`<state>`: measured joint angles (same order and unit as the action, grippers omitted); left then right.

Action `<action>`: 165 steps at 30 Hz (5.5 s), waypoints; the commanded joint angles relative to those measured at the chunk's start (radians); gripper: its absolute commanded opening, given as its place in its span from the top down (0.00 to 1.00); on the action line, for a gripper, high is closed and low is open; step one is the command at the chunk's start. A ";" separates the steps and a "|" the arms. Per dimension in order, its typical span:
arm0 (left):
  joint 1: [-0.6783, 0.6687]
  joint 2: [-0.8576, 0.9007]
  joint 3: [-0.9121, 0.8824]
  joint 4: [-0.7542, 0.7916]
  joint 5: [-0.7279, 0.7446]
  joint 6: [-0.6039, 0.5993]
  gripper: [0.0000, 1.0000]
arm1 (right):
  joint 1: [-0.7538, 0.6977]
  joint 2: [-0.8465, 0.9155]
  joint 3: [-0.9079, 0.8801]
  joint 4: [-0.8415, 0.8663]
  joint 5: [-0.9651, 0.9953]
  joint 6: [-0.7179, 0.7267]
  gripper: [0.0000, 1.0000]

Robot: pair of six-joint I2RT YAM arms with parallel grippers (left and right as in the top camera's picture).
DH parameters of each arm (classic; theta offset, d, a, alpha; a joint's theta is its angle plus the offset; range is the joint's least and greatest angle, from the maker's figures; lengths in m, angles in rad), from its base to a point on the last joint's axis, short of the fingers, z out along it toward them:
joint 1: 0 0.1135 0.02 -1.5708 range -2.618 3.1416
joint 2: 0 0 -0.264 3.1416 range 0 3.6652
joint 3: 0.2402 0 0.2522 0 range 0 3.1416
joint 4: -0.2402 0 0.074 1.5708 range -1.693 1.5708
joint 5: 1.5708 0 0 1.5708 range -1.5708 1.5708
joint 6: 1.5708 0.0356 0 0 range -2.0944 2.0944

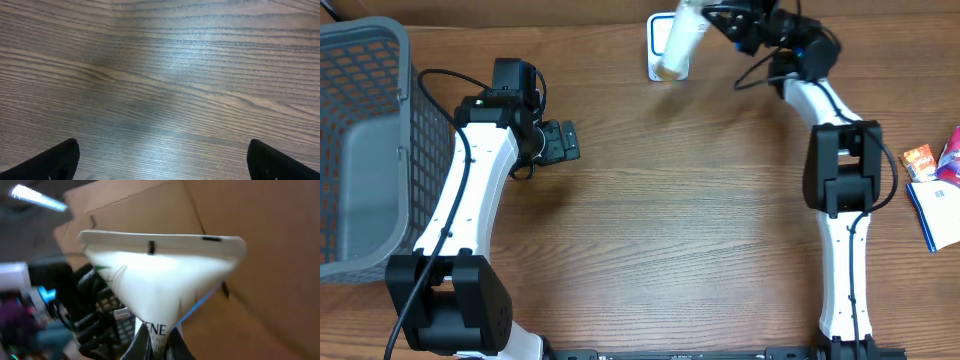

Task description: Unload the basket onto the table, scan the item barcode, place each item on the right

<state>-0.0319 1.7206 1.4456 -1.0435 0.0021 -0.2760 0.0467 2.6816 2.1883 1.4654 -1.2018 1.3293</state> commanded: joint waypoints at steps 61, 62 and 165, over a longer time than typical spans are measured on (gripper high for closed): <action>0.005 0.000 0.012 0.248 -0.072 0.093 0.00 | -0.727 -0.786 0.052 -2.562 1.101 -1.144 0.00; 0.005 0.000 0.012 0.303 -0.084 0.092 0.00 | -0.710 -0.821 0.061 -2.522 1.085 -1.144 0.00; 0.136 -1.716 -0.599 0.892 0.150 0.679 0.00 | -0.101 -2.678 -1.848 -1.495 1.289 -0.993 0.00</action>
<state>0.1108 0.0147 0.8509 -0.1558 0.2344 0.4198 -0.0628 0.0048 0.4454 -0.1139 -0.0650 0.0834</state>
